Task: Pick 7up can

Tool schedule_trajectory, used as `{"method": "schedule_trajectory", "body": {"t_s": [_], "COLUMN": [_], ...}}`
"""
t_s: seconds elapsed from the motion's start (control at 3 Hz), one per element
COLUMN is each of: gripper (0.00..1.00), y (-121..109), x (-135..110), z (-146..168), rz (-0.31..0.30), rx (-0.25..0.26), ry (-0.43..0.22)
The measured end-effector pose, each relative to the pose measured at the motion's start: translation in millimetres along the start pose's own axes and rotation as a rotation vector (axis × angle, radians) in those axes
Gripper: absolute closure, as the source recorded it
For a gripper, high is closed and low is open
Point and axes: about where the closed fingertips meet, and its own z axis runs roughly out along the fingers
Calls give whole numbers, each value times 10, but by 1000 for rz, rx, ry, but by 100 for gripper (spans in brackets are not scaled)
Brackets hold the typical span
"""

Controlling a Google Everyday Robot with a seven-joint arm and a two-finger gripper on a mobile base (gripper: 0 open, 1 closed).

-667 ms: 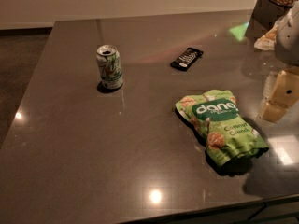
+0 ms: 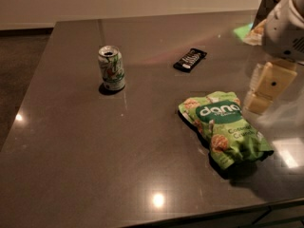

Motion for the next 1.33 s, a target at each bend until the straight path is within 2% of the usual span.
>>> {"method": "schedule_trajectory", "body": {"t_s": [0.33,1.0,1.33], "gripper": [0,0,0], "y": [-175,-517,-563], "x": [-409,-1500,-1852], "z": [170,832,1043], "rz": [-11,-1,14], "rx": [-6,-49,-66], "ry": [-54,-188,-233]}}
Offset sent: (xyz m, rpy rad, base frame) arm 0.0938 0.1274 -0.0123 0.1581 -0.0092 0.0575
